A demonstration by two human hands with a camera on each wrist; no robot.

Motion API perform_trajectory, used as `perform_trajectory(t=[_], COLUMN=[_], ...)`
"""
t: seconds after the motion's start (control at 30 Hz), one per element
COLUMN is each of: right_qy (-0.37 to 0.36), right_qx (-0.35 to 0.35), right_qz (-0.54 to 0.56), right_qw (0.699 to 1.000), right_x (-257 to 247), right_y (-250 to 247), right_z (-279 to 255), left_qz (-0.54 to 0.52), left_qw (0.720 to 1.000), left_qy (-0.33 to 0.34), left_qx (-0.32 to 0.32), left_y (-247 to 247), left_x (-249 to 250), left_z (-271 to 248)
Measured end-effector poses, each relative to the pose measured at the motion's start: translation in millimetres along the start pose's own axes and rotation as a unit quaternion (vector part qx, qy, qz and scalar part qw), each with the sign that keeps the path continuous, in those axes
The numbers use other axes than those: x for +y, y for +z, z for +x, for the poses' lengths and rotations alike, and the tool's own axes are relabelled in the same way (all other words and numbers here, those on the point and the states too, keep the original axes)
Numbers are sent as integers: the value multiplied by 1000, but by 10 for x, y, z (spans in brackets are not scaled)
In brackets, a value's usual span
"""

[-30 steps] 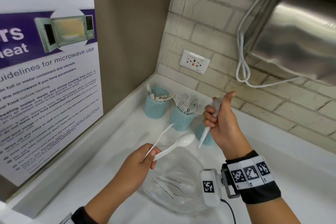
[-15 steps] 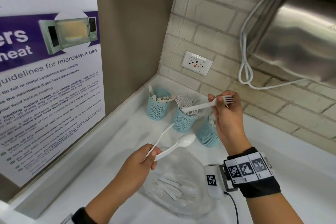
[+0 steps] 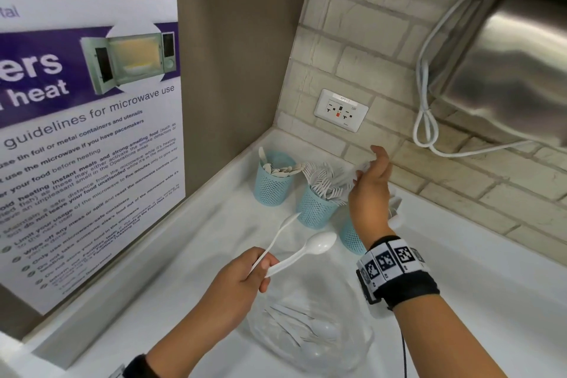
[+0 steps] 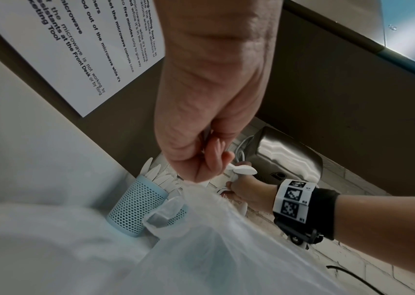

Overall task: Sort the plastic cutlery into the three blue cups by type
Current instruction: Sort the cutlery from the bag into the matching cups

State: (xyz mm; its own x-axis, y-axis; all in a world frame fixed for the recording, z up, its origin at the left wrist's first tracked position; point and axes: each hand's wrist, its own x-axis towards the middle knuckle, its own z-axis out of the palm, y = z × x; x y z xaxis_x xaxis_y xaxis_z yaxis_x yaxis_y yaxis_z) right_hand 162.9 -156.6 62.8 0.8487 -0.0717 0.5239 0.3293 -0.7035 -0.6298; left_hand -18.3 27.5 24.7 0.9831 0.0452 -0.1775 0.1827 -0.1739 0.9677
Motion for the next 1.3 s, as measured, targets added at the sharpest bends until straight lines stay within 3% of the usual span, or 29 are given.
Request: perform_trajectory(t=[0.23, 0.43, 0.5, 0.67, 0.8, 0.9, 1.0, 1.1, 1.23, 1.3], right_qy=[-66, -85, -88, -115, -149, -100, -92, -97, -121, -86], right_qx=[-100, -194, -211, -164, -161, -234, -243, -195, -83, -116], right_qz=[-149, -340, -344, -232, -287, -368, -389, -316, -115, 24], right_qw=[982, 916, 911, 952, 933, 894, 884, 923, 982, 989], right_x=[23, 13, 11, 138, 215, 242, 260, 165, 14, -44], right_y=[16, 152, 165, 144, 231, 287, 271, 196, 1, -130], right_z=[59, 18, 19, 25, -46, -159, -201, -204, -234, -291], left_qz=[4, -3, -7, -16, -26, -25, -32, -51, -63, -82], left_qw=[1000, 1000, 1000, 1000, 999, 999, 999, 998, 998, 996], left_qy=[2, -5, -9, -15, -22, -22, -22, -23, -24, -33], left_qx=[-2, -5, -4, -6, -7, -9, -8, -5, 17, 31], left_y=[2, 1, -7, -3, 6, 7, 5, -5, 1, 15], left_x=[6, 10, 7, 12, 13, 19, 27, 41, 48, 60], left_z=[4, 5, 8, 5, 4, -6, -14, -15, -16, -22])
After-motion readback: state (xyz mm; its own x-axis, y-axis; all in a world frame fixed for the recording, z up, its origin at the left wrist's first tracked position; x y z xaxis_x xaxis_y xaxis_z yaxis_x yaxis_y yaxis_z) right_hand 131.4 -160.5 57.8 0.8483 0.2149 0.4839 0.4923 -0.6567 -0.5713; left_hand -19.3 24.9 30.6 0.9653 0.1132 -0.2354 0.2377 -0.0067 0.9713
